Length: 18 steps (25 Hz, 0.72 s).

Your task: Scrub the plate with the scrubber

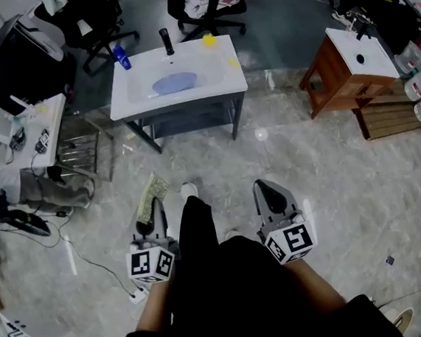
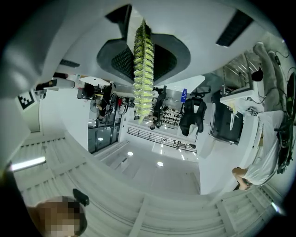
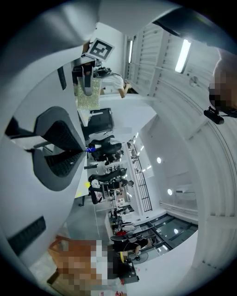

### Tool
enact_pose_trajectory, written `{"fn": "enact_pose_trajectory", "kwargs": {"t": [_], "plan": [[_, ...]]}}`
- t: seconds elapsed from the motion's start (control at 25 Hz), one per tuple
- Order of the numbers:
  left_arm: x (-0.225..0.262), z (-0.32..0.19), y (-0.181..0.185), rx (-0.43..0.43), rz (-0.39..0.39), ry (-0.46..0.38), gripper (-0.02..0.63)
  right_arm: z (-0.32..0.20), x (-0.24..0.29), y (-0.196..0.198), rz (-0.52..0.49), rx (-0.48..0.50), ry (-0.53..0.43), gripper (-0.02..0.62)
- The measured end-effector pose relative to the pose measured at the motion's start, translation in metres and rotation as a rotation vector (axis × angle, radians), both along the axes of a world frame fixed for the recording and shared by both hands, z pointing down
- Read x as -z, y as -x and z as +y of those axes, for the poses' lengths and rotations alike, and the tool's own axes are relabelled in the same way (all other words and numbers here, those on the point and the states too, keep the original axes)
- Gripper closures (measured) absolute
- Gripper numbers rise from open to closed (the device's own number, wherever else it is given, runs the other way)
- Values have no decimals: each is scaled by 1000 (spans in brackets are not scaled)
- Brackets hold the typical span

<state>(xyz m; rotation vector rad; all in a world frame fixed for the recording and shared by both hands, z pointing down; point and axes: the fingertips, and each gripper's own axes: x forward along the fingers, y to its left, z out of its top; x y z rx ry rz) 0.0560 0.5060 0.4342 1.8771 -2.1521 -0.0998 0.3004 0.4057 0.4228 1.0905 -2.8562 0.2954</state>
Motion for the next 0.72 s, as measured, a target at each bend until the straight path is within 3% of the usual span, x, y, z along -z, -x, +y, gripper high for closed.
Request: {"fn": "enact_pose_trajectory", "kwargs": {"t": [0.36,0.52,0.72], "plan": [[-31,-82,44,-66,61,33,546,-54,-25,47,62,-9,63,600],[-33,-129,86,-66,90,39,546,-98,-20,88,85,14,95,600],[-26,-190,158,-85,69,36,546,-155,-9,152,71,-4,137,600]]}}
